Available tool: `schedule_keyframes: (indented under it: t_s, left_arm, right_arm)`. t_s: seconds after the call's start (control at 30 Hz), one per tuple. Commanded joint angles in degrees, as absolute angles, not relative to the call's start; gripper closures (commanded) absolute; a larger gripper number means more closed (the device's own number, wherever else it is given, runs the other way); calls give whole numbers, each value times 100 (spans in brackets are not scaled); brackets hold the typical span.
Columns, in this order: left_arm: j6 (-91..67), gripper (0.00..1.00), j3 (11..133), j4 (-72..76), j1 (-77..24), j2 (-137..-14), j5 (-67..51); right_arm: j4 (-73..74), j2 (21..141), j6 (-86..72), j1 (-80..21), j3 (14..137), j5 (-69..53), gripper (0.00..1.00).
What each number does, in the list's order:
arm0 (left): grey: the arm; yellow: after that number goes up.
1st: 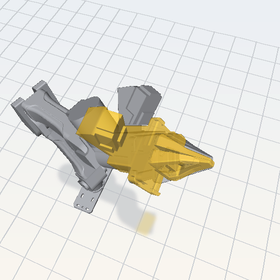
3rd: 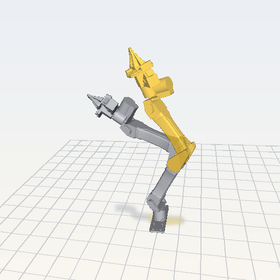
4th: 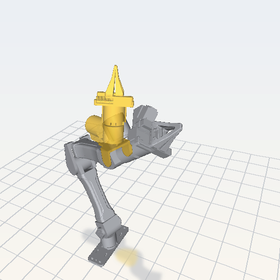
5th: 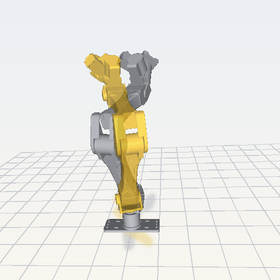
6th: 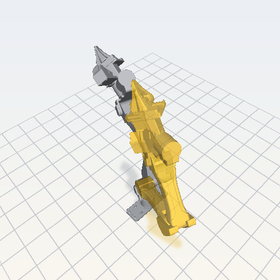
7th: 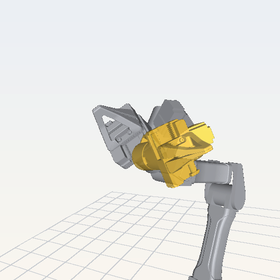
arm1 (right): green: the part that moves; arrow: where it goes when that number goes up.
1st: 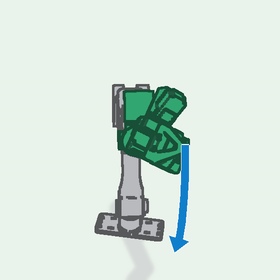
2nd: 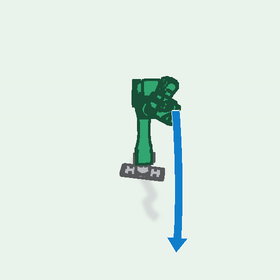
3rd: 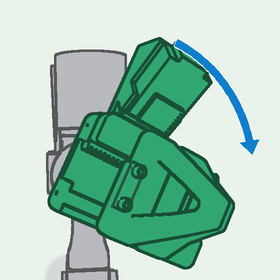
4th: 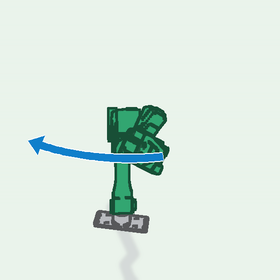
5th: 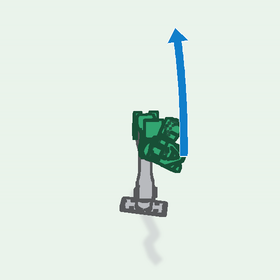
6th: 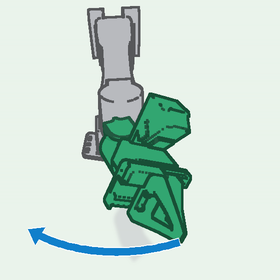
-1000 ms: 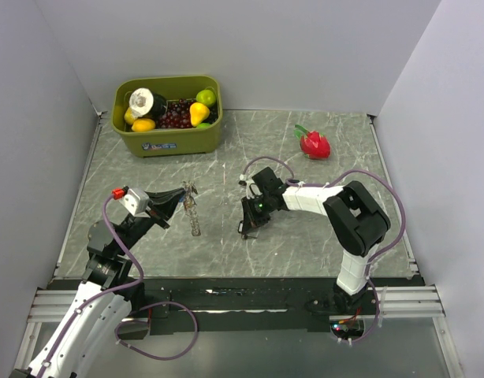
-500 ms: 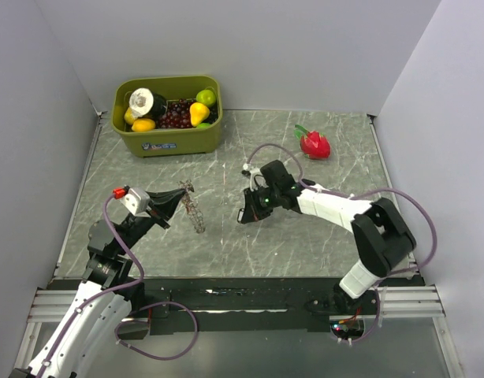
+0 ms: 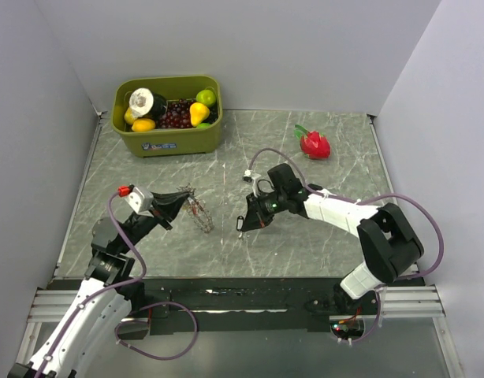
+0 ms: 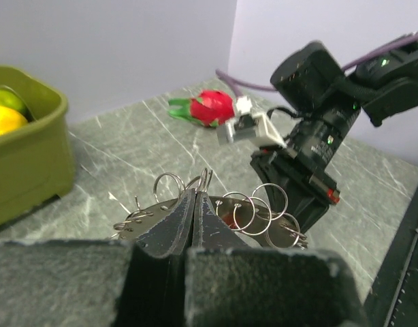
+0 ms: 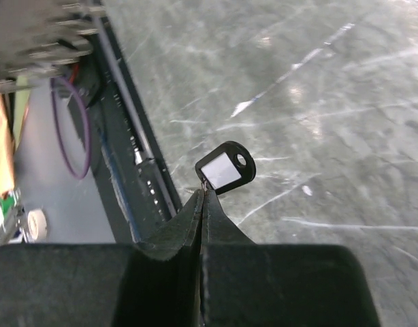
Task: Put the keys on the keyring
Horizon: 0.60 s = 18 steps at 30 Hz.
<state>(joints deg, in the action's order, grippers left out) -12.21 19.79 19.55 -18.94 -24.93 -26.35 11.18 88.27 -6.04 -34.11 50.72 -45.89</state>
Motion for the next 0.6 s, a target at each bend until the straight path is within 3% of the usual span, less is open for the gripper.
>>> schedule_keyframes:
  t_s: [0.0,0.3,0.5,0.57]
  left_arm:
    - [-1441,99,2013,2593,-1890,-2645,-3040]
    - [-1355,99,2258,2444,-2415,-3462,-3253]
    - [-459,99,2408,2233,-3557,-3911,-2286]
    - [-300,99,2426,2285,-3691,-4069,-2329]
  right_arm:
    - [1228,8437,-290,-3401,5211,-4827,100]
    - [3366,8649,-212,-3419,6293,-2366,100]
    - [3076,7972,-157,-3419,6003,-2286,100]
    - [3103,8173,-62,-3401,6038,-2818,100]
